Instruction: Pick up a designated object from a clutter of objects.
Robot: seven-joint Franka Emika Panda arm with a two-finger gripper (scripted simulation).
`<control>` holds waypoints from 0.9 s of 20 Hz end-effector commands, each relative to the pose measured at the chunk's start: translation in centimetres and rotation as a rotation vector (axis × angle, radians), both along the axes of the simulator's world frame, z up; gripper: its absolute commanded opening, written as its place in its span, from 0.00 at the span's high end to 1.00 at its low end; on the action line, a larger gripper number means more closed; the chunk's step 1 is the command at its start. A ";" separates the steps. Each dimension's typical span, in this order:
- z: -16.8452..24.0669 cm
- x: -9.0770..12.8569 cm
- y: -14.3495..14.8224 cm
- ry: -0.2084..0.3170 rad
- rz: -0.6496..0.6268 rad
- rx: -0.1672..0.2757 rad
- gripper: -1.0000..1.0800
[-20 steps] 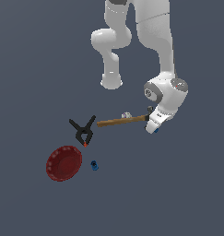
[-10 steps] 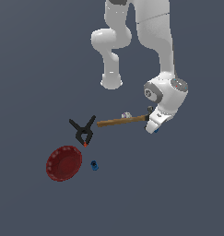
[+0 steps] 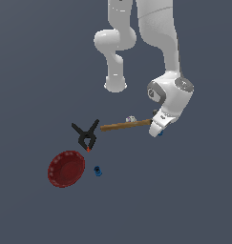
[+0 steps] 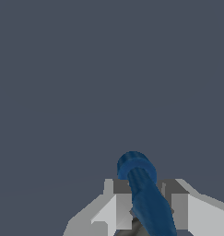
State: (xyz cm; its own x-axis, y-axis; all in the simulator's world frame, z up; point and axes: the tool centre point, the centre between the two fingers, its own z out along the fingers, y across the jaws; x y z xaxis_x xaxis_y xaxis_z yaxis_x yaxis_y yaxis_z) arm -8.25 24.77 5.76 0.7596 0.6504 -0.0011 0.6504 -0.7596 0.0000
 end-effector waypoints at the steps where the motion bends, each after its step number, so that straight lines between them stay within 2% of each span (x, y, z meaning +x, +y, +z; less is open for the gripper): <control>1: 1.0 0.2 -0.9 -0.001 -0.001 0.000 1.00; 9: 5.9 1.0 -5.3 -0.001 0.000 0.000 1.00; 18: 13.8 2.3 -12.3 0.000 0.001 0.005 1.00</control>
